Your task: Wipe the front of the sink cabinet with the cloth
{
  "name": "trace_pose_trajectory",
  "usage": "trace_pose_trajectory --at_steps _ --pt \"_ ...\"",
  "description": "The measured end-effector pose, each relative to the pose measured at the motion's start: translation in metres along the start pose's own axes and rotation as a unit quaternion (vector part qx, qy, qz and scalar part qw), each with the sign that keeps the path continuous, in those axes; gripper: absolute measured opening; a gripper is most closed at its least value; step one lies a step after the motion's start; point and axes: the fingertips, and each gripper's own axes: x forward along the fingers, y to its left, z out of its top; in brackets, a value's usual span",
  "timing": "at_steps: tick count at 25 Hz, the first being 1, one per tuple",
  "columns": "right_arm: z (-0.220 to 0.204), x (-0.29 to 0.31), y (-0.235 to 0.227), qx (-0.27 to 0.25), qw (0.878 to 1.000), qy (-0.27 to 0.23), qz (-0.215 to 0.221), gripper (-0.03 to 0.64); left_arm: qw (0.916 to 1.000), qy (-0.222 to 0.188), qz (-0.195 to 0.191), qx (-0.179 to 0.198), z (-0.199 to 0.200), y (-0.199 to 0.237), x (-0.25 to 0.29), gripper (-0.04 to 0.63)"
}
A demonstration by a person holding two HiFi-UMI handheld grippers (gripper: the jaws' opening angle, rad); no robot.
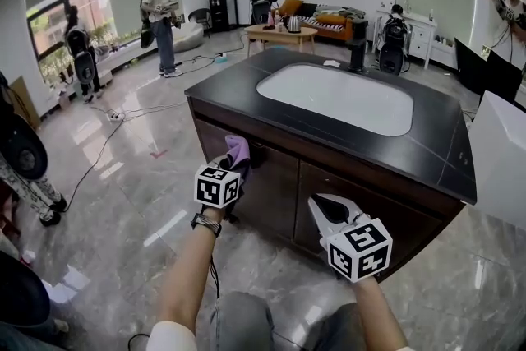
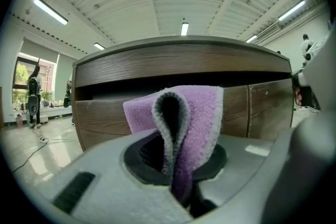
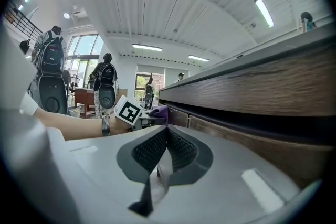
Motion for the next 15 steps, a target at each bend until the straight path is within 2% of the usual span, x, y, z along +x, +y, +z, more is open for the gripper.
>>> trace_pose_trajectory --at_steps 7,15 --pt "-0.006 -0.041 -0.023 0.009 1.000 0.006 -0.028 0.006 0.9993 0.001 -0.039 -0.001 0.006 -0.069 0.000 0.048" --pt "-0.015 -0.074 -0.041 0.012 0.999 0.008 -0.049 0.007 0.9973 0.001 -0.073 -0.005 0.009 -0.127 0.005 0.048"
